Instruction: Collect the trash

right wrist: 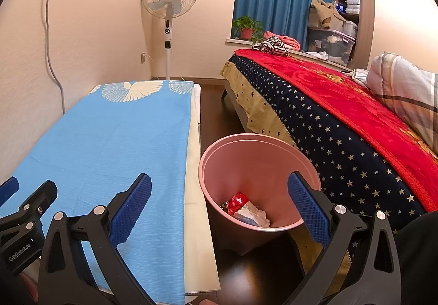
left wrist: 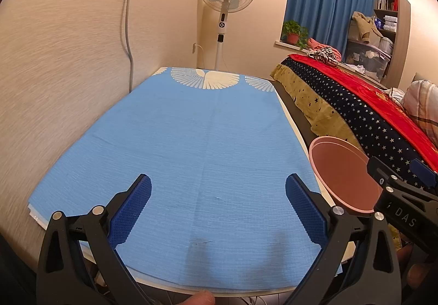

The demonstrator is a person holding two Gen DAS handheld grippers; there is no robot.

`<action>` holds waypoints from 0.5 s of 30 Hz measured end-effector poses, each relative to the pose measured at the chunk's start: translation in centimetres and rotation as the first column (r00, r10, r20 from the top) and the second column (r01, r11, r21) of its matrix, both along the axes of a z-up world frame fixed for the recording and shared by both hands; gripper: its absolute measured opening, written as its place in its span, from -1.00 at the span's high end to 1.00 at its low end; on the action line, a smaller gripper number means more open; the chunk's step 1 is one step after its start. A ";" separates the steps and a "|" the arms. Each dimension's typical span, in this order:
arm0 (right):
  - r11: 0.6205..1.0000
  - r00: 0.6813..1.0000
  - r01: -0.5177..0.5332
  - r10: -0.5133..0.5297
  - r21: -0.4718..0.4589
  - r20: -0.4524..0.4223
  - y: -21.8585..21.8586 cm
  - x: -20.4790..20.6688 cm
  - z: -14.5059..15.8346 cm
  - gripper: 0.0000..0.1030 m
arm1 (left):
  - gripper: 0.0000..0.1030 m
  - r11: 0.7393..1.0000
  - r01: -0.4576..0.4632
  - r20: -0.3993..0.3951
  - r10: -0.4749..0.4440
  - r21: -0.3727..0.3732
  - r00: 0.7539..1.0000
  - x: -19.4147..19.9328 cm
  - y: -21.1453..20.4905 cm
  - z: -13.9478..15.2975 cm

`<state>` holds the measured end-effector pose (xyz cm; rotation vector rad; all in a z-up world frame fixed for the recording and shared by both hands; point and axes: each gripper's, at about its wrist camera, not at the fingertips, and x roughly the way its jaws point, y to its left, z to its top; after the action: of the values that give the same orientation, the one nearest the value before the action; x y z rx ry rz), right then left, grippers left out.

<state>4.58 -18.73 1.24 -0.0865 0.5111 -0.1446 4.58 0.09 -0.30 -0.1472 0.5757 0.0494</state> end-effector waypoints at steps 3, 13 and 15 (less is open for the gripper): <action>1.000 1.000 0.002 -0.002 0.000 0.000 0.0 0.0 0.0 -0.90 | -0.85 1.000 0.000 0.000 0.000 0.000 1.000 0.0 0.0 0.0; 1.000 1.000 0.001 -0.001 -0.001 -0.003 0.0 -0.1 0.0 -0.90 | -0.85 1.000 0.000 0.000 0.000 0.000 1.000 0.0 0.0 0.0; 1.000 1.000 0.001 -0.001 -0.002 -0.005 -0.1 -0.1 -0.1 -0.90 | -0.85 1.000 -0.001 0.000 0.001 -0.001 1.000 0.0 0.0 0.0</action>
<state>4.48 -18.87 1.19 -0.0880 0.5161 -0.1461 4.55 0.10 -0.28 -0.1484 0.5758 0.0502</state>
